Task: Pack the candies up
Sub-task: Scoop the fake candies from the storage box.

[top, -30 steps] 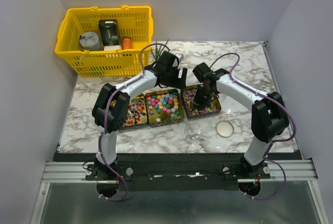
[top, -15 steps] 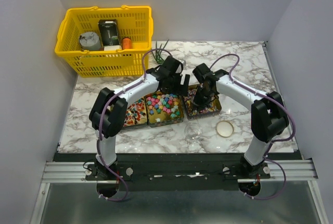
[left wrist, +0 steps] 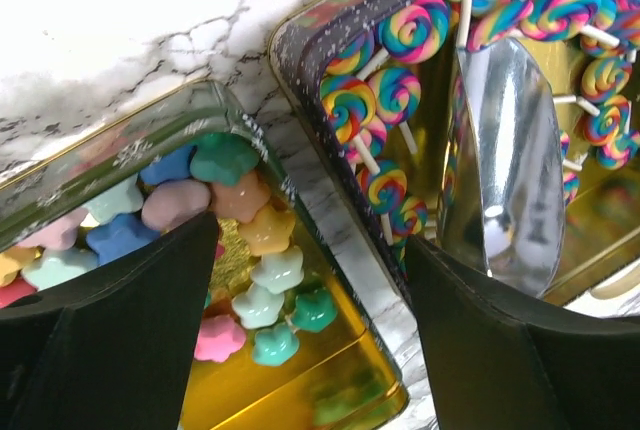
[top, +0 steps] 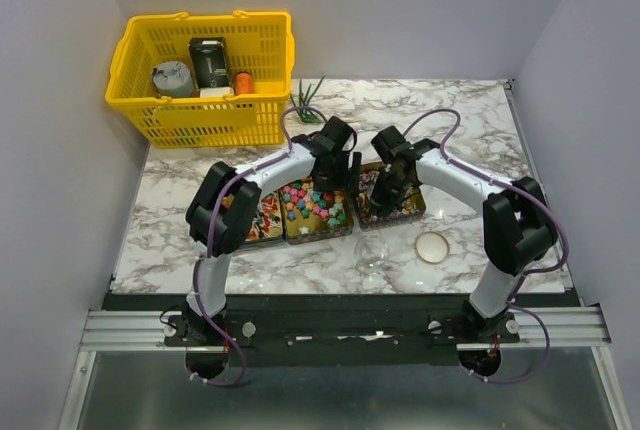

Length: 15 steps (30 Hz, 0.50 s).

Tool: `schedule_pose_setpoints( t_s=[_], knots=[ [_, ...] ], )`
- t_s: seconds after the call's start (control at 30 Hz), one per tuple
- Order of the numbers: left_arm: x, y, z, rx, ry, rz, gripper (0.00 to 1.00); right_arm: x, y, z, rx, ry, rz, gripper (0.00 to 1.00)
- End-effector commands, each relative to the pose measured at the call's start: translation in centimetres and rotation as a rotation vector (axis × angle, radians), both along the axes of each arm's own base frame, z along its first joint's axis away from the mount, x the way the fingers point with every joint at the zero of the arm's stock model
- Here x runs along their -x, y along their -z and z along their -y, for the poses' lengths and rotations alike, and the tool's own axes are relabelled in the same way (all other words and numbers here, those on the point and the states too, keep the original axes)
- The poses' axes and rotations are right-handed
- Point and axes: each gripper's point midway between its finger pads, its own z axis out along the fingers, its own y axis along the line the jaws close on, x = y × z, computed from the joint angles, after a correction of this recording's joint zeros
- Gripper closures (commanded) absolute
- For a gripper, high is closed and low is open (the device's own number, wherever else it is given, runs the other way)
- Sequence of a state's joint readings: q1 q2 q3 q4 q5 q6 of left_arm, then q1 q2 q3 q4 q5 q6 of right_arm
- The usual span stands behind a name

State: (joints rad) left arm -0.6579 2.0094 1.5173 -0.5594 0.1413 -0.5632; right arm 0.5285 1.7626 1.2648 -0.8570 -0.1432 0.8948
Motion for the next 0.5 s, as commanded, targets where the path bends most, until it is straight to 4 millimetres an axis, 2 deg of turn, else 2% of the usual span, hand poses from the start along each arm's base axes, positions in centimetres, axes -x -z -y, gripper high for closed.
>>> schedule_pose_setpoints(
  t_s=[0.0,0.17,0.33,0.47],
  knots=[
    [-0.8,0.6,-0.1,-0.037,-0.05,-0.007,0.22,2.6,1.8,1.4,0.041,0.029,-0.111,1.0],
    [0.1,1.3,-0.8,-0.066,-0.043,-0.031,0.44,2.7,2.1,1.4,0.041,0.038,-0.12,1.0],
    [1.1,1.7,-1.1,-0.061,-0.034,-0.059,0.56,2.5,2.4,1.2,0.044,0.069,-0.14,1.0],
    [1.5,2.2,-1.4,-0.07,-0.03,-0.075,0.71,2.2,2.5,0.8,0.039,0.098,-0.155,1.0]
  ],
)
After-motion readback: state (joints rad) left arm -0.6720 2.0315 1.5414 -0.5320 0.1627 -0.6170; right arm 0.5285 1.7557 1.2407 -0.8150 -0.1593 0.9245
